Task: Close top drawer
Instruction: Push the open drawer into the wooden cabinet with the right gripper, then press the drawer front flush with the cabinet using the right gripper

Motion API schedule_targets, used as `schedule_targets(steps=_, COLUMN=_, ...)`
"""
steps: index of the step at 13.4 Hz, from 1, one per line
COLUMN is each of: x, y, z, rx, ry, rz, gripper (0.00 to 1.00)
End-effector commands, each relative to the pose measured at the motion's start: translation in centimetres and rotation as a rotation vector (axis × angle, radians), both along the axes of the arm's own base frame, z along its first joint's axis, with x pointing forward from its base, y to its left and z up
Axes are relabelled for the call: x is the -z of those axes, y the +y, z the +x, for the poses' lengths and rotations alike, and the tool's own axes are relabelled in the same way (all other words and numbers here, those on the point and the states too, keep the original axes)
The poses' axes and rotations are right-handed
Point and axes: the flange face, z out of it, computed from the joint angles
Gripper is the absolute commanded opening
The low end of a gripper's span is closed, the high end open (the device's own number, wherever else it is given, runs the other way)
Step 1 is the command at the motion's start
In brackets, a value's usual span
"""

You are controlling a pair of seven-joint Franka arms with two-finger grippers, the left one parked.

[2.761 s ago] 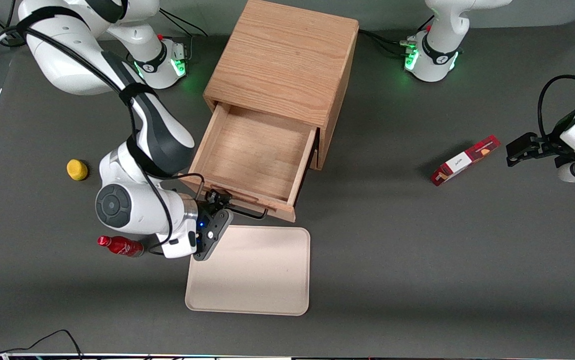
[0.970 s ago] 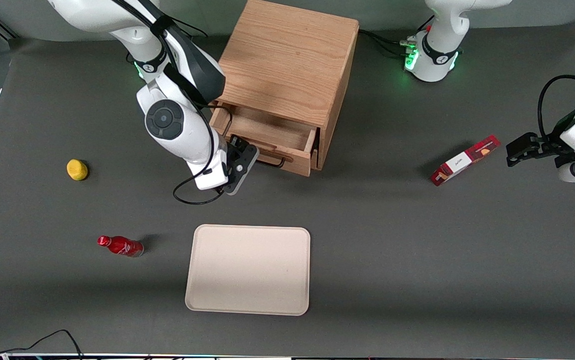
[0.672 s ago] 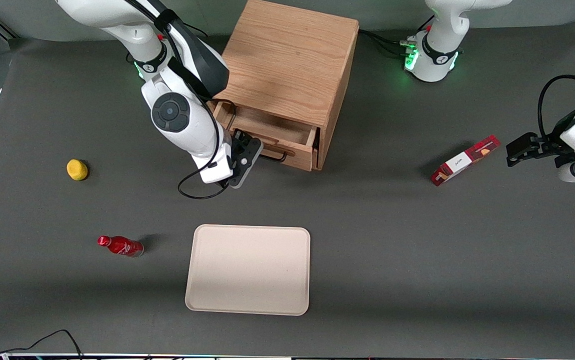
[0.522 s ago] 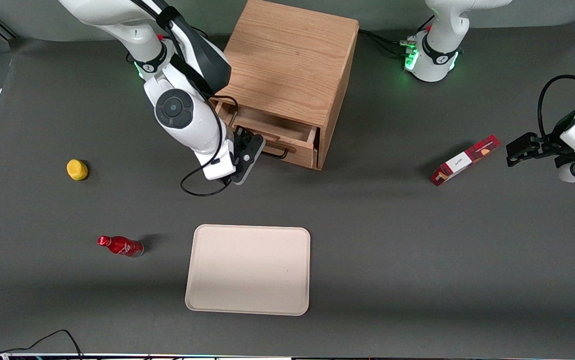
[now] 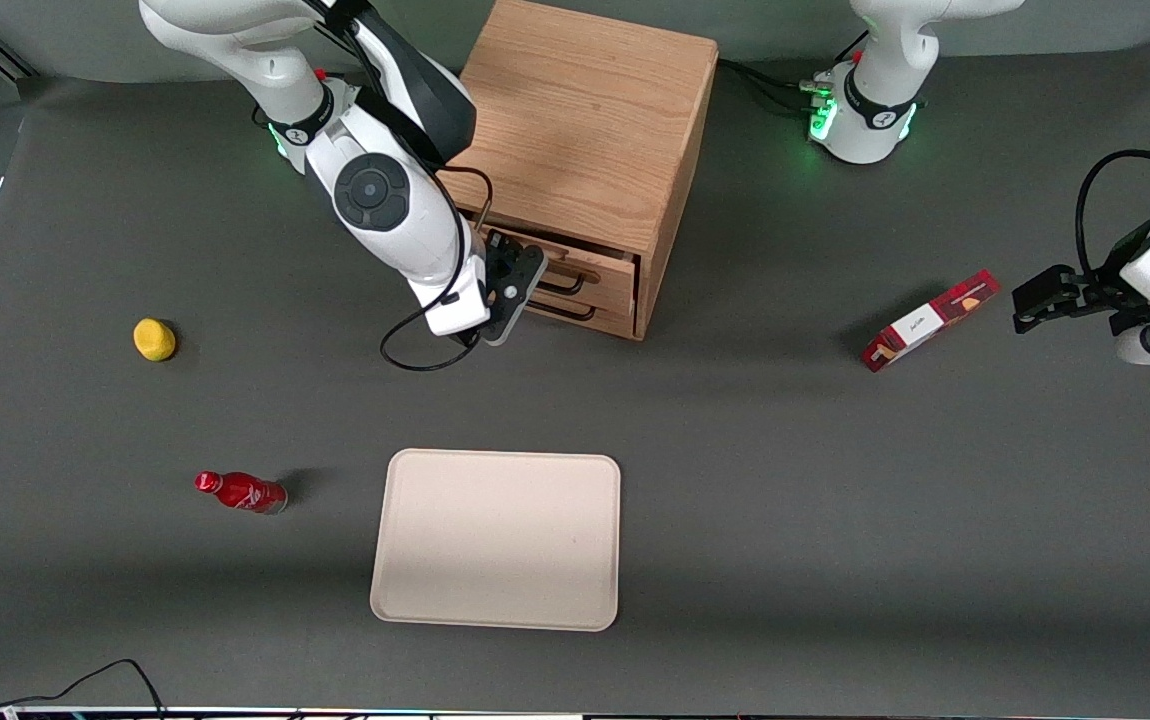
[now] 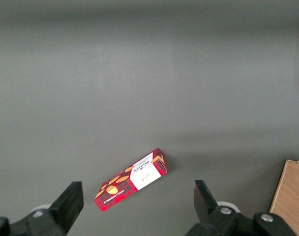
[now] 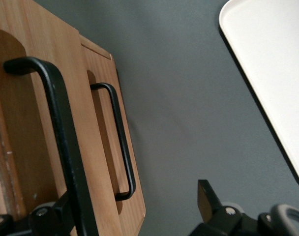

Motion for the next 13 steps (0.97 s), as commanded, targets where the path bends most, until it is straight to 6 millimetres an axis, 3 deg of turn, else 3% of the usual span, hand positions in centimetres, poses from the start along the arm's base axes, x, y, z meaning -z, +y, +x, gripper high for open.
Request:
schedule_targets(steps=1, x=-0.4, y=0.6, z=-1.9, rx=0.016, ry=-0.004, rz=0.002, gripper=1.00)
schedule_targets(steps=7, x=-0.6, y=0.9, z=-2.2, rx=0.045, ry=0.007, rz=-0.005, gripper=1.00)
schedule_targets(steps=13, x=-2.2, y=1.2, z=-2.4, rx=0.079, ry=0.017, rz=0.021, gripper=1.00)
